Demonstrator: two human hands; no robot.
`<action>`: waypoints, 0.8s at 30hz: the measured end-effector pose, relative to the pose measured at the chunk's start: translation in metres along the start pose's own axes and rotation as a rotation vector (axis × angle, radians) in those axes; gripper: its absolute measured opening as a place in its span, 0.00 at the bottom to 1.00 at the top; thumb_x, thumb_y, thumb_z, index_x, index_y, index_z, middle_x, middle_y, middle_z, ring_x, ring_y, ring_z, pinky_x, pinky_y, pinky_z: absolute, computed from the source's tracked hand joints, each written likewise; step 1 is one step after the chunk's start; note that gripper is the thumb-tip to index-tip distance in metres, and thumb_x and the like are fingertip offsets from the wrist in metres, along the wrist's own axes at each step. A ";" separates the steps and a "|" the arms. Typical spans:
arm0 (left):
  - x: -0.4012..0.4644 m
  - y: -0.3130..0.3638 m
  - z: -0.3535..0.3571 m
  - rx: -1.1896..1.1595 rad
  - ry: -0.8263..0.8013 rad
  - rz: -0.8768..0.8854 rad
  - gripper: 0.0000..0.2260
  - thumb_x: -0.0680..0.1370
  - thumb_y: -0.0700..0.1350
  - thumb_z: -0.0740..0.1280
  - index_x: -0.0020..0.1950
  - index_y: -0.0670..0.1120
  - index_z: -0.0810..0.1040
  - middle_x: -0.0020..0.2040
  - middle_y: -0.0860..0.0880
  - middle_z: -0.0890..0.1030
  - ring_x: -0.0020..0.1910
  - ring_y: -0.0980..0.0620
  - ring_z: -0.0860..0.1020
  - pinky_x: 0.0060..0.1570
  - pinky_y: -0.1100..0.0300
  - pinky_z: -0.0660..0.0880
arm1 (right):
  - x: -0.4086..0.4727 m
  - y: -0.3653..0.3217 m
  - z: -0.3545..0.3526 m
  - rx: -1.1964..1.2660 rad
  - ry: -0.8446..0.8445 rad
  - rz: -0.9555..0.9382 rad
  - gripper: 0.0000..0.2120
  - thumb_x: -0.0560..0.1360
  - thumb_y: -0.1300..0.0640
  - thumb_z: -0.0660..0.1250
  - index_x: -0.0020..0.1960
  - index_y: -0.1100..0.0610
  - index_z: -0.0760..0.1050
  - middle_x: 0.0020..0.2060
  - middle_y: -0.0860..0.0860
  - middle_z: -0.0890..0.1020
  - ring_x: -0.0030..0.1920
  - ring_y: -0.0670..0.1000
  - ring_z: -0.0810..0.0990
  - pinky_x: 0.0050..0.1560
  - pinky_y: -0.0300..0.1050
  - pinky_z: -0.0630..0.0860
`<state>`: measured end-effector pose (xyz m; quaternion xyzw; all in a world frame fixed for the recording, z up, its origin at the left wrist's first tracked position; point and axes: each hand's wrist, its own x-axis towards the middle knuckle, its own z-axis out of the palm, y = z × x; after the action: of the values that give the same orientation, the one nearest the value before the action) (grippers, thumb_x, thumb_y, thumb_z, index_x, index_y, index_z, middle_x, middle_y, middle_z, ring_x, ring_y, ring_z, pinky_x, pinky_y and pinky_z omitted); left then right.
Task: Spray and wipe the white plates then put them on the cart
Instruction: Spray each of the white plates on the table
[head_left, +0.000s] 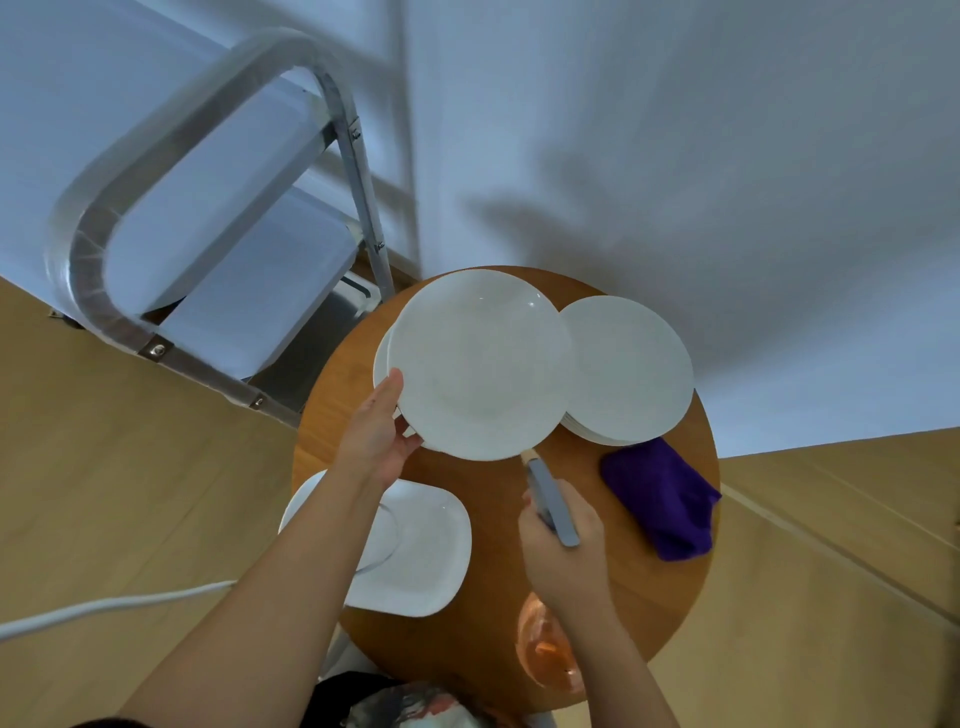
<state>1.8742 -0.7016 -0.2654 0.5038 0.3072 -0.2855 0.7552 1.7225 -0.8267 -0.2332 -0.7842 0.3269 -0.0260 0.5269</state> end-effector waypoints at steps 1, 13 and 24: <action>-0.001 -0.001 0.002 0.002 0.011 0.005 0.17 0.79 0.49 0.64 0.68 0.52 0.71 0.62 0.47 0.77 0.61 0.45 0.75 0.59 0.42 0.75 | 0.002 0.003 -0.006 0.045 0.043 0.042 0.14 0.72 0.70 0.63 0.35 0.53 0.68 0.28 0.49 0.69 0.26 0.43 0.68 0.26 0.31 0.67; -0.005 -0.030 0.066 0.141 0.067 0.056 0.02 0.79 0.50 0.65 0.50 0.57 0.74 0.53 0.53 0.78 0.52 0.48 0.77 0.40 0.54 0.79 | 0.033 0.021 -0.062 0.106 0.135 0.135 0.12 0.75 0.66 0.63 0.36 0.53 0.69 0.29 0.52 0.71 0.28 0.49 0.70 0.23 0.32 0.68; 0.007 -0.065 0.147 0.201 0.096 0.025 0.06 0.80 0.48 0.63 0.57 0.50 0.73 0.47 0.53 0.77 0.44 0.53 0.76 0.37 0.57 0.77 | 0.047 0.044 -0.111 0.172 0.193 0.136 0.19 0.73 0.68 0.65 0.41 0.43 0.69 0.36 0.45 0.75 0.37 0.48 0.76 0.31 0.32 0.73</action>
<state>1.8567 -0.8615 -0.2636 0.5939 0.3066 -0.2810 0.6887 1.6952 -0.9522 -0.2357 -0.7059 0.4249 -0.0934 0.5590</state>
